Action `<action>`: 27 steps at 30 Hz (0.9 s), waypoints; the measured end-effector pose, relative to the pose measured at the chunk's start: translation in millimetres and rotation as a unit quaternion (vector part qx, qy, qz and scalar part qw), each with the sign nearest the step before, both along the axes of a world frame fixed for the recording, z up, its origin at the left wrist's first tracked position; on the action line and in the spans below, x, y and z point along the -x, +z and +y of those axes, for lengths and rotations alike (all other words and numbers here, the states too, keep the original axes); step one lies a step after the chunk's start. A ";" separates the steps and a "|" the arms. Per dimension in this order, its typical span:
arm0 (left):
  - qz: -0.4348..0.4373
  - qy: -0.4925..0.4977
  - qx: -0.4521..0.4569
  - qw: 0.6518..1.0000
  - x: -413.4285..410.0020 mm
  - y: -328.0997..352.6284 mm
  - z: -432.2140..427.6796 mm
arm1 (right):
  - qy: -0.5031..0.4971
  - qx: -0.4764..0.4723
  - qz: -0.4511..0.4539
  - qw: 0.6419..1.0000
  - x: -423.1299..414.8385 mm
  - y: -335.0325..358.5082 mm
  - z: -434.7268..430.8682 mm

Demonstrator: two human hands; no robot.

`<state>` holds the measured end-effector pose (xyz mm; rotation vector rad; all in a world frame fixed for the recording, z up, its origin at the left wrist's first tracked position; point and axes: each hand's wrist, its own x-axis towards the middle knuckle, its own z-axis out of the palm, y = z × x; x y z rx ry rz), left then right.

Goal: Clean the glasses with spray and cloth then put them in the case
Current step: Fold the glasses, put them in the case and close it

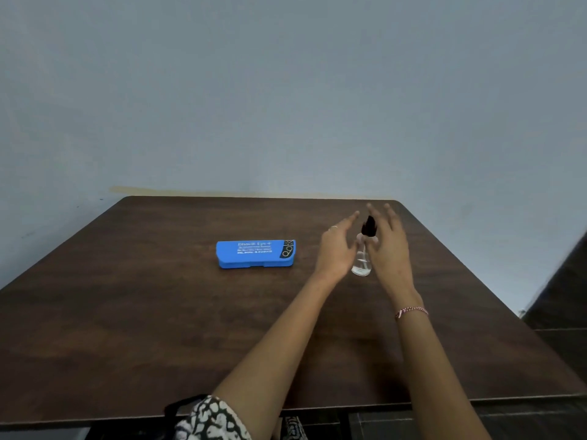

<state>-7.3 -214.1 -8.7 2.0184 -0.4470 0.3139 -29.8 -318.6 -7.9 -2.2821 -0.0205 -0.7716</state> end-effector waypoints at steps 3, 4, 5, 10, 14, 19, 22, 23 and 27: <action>0.050 -0.018 0.023 0.998 -4.9 -4.9 -12.2 | 0.020 -0.019 0.031 0.999 -1.3 -7.6 -9.0; 0.067 -0.021 0.038 0.997 -6.2 -6.8 -15.0 | 0.020 -0.028 0.034 0.999 -1.7 -9.3 -10.5; 0.078 -0.021 0.052 0.995 -7.0 -8.4 -16.8 | 0.020 -0.045 0.035 0.998 -2.1 -10.6 -11.8; 0.092 -0.012 0.101 0.991 -13.0 -14.4 -15.3 | 0.023 -0.149 0.043 0.988 -4.0 -6.2 -10.7; 0.076 0.013 0.108 0.991 -15.7 -15.1 -3.3 | 0.076 -0.183 0.022 0.980 -4.7 -1.4 0.0; 0.043 0.048 0.092 0.994 -17.4 -14.9 19.6 | 0.113 -0.239 0.029 0.964 -8.4 4.1 21.4; 0.049 0.060 0.081 0.994 -17.0 -18.7 28.0 | 0.120 -0.222 0.035 0.967 -8.8 0.5 29.8; 0.051 0.064 0.080 0.993 -15.5 -19.3 30.7 | 0.116 -0.212 0.039 0.970 -8.0 -0.2 31.6; 0.047 0.069 0.077 0.994 -11.0 -18.9 31.0 | 0.118 -0.201 0.048 0.971 -4.1 -1.4 33.6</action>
